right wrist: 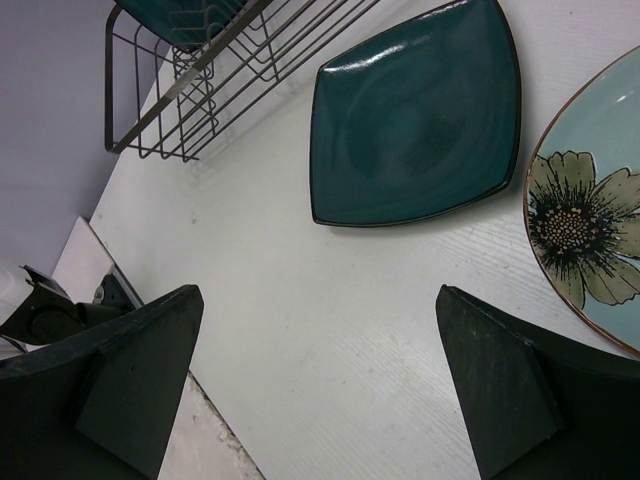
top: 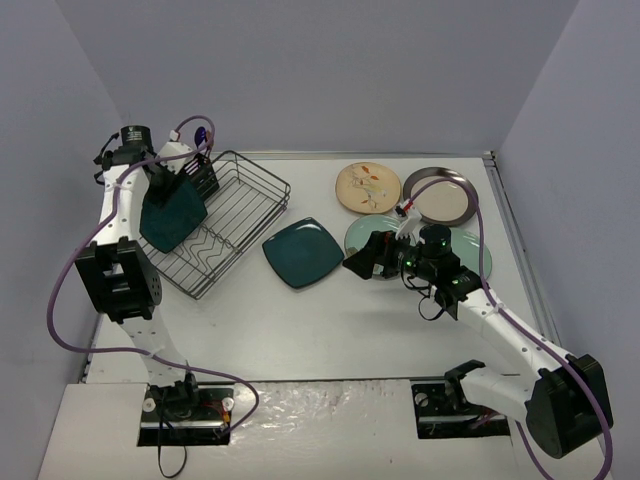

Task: Load the plates into the dish rack

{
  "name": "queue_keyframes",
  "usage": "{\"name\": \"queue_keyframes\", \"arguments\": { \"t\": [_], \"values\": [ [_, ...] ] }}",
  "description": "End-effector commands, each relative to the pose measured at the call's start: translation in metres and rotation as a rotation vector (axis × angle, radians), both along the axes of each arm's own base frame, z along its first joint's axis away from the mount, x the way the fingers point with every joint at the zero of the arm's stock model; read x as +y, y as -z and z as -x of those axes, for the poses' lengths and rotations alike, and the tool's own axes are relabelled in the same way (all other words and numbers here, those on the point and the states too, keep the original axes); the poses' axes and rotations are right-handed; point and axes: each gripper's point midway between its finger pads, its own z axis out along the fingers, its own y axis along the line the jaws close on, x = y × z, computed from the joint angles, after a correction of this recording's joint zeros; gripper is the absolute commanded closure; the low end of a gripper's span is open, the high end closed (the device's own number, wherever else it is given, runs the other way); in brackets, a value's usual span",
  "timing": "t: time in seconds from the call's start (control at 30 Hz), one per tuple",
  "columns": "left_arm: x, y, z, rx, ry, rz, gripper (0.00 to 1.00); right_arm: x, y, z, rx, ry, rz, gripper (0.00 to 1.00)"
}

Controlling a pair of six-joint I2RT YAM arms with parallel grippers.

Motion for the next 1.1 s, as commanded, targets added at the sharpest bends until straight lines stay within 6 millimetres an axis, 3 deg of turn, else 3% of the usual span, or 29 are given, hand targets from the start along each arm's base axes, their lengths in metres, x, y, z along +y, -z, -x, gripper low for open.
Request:
{"name": "queue_keyframes", "arguments": {
  "t": [0.0, 0.13, 0.27, 0.37, 0.4, 0.47, 0.53, 0.6, 0.73, 0.83, 0.93, 1.03, 1.07],
  "values": [
    [0.008, -0.036, -0.009, -0.126, -0.052, -0.015, 0.47, 0.009, -0.020, -0.005, -0.083, -0.030, -0.047, 0.00],
    [0.008, -0.037, -0.009, -0.140, -0.065, -0.011, 0.41, 0.008, -0.017, -0.006, -0.078, -0.022, -0.042, 0.00],
    [0.011, -0.054, -0.008, -0.211, -0.129, -0.003, 0.24, 0.007, -0.015, -0.008, -0.070, -0.008, -0.051, 0.00],
    [0.009, -0.084, -0.003, -0.313, -0.201, 0.031, 0.13, 0.007, -0.012, -0.010, -0.051, 0.021, -0.073, 0.00],
    [0.008, -0.084, -0.005, -0.323, -0.213, 0.043, 0.11, 0.007, -0.012, -0.010, -0.049, 0.021, -0.073, 0.00],
    [0.005, -0.110, 0.004, -0.412, -0.249, 0.076, 0.05, 0.005, -0.008, -0.014, -0.030, 0.069, -0.097, 0.00],
    [0.001, -0.134, 0.015, -0.491, -0.282, 0.112, 0.03, 0.003, -0.008, -0.017, -0.024, 0.108, -0.122, 0.00],
    [-0.001, -0.144, 0.022, -0.530, -0.307, 0.137, 0.03, 0.002, 0.001, -0.018, 0.000, 0.148, -0.132, 0.00],
    [-0.005, -0.154, 0.042, -0.585, -0.411, 0.215, 0.03, 0.004, 0.014, -0.021, 0.035, 0.218, -0.159, 0.00],
    [-0.022, -0.150, 0.066, -0.607, -0.534, 0.390, 0.03, 0.010, 0.022, -0.026, 0.030, 0.280, -0.176, 0.00],
    [-0.050, -0.136, 0.088, -0.582, -0.542, 0.557, 0.03, 0.017, 0.035, -0.026, 0.046, 0.338, -0.184, 0.00],
    [-0.084, -0.136, 0.119, -0.606, -0.488, 0.713, 0.03, 0.027, 0.043, -0.024, 0.054, 0.375, -0.196, 0.00],
    [-0.093, -0.126, 0.127, -0.599, -0.470, 0.737, 0.03, 0.027, 0.047, -0.026, 0.065, 0.404, -0.197, 0.00]
  ]
}}
